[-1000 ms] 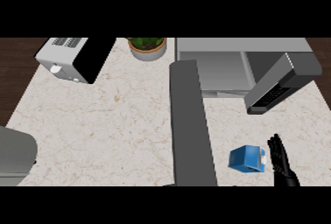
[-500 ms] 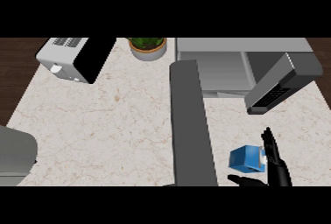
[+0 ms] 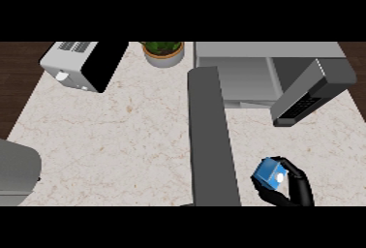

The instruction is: Pick up the milk, place it into the microwave and close the microwave

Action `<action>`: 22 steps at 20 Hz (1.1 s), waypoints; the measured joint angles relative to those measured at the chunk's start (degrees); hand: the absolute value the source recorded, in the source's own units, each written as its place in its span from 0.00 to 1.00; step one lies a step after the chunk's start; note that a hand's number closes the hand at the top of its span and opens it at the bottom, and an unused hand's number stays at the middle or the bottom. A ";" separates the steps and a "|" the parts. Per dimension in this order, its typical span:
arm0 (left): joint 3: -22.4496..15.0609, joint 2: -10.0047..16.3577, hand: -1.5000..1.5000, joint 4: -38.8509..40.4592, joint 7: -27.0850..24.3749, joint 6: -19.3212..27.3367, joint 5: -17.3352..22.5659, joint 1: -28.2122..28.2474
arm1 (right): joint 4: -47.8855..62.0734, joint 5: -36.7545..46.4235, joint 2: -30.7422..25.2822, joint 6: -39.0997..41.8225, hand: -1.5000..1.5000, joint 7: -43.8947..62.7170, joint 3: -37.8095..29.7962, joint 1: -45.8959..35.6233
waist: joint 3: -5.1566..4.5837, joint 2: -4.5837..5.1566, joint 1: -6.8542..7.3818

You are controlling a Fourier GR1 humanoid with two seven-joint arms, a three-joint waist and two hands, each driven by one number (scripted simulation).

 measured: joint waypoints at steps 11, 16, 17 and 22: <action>0.74 -0.27 0.00 -0.85 1.60 -0.54 0.43 -1.13 | 8.20 -1.58 -2.84 5.54 1.00 -2.78 -2.22 -9.89 | 0.10 0.17 0.48; 1.07 -0.48 0.00 0.18 1.08 -1.14 0.66 -1.47 | 13.86 -2.85 -4.68 10.81 1.00 -3.32 -3.28 -15.93 | 0.10 0.19 0.47; 1.18 -0.41 0.00 -0.54 1.87 -0.96 1.49 -1.16 | 13.52 -2.91 -4.26 11.54 1.00 -3.24 -2.83 -15.86 | 0.09 0.14 0.40; 2.06 -0.83 0.00 0.90 1.02 -1.80 0.37 -1.59 | 6.91 -2.71 -2.67 12.42 1.00 -1.07 -0.67 -14.69 | 0.06 0.04 -0.03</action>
